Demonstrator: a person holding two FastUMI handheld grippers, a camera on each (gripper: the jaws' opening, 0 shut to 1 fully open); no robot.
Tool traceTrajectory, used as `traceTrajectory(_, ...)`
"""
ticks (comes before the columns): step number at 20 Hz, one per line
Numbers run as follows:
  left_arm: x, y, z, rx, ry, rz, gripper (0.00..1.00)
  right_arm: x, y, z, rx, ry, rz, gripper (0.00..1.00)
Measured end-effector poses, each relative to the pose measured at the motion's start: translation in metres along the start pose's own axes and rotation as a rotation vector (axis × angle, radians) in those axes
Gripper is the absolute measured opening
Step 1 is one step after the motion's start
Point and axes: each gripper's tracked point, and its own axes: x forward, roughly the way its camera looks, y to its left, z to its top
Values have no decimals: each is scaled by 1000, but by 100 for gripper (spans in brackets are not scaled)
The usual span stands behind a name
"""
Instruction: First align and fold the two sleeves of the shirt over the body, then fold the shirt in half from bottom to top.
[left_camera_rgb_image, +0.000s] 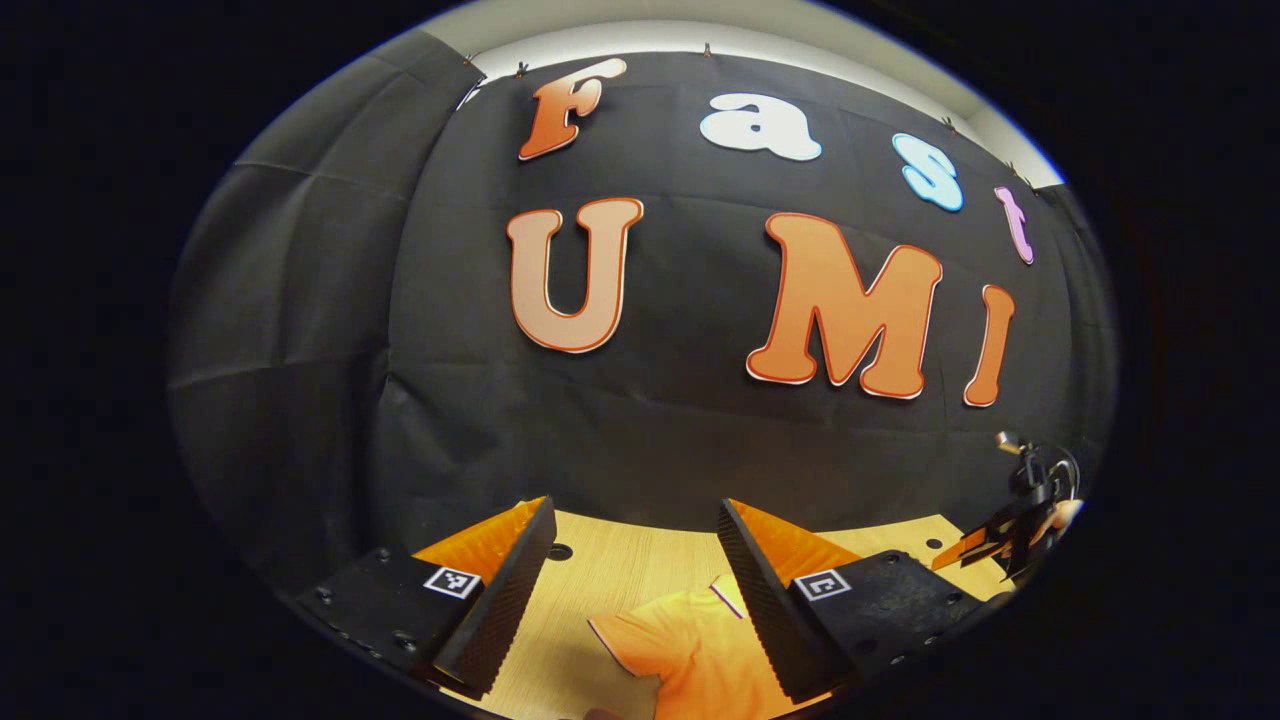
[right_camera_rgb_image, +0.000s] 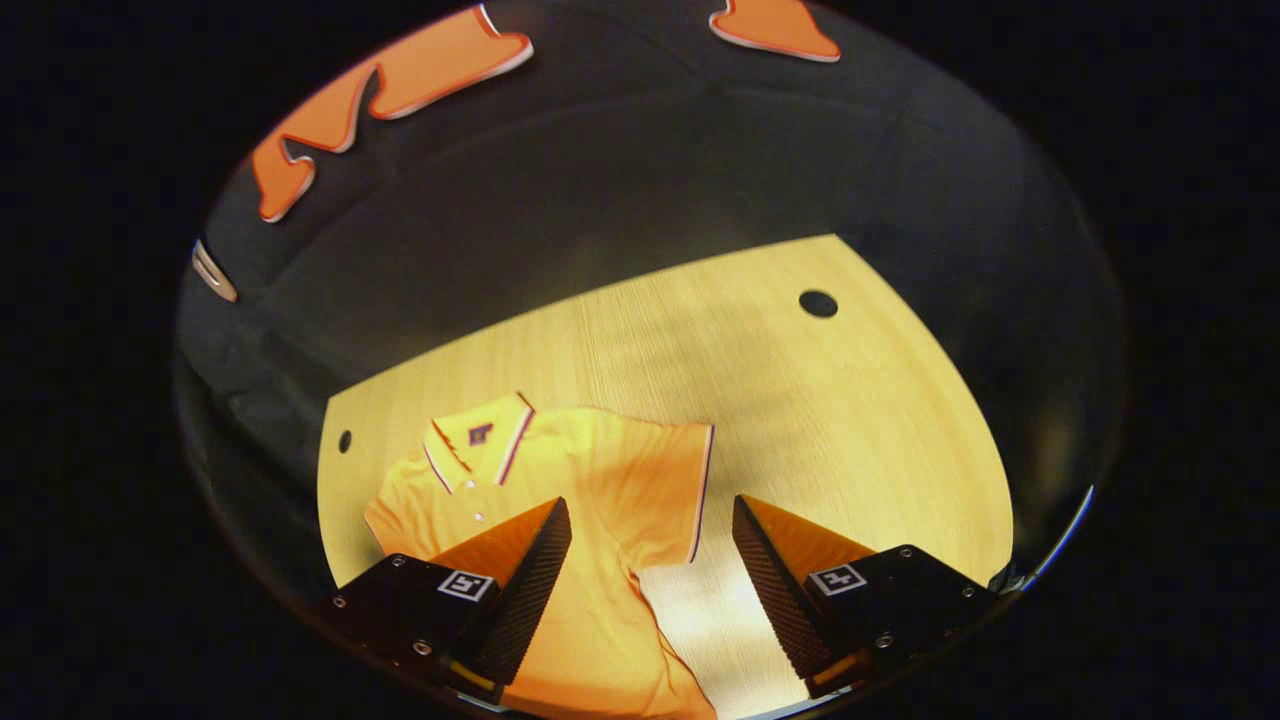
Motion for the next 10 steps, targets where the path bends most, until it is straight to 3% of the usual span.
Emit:
traceTrajectory(4, 11, 5, -16, 3, 42, 18, 98, 62, -9, -21, -45, 132, -64, 99)
traceTrajectory(7, 19, 13, -27, 55, 72, 51, 98, 92, -18, -26, -37, 184, -107, 99)
traceTrajectory(10, 23, 13, -31, 41, 83, 44, 98, 111, -26, -33, -34, 228, -143, 99)
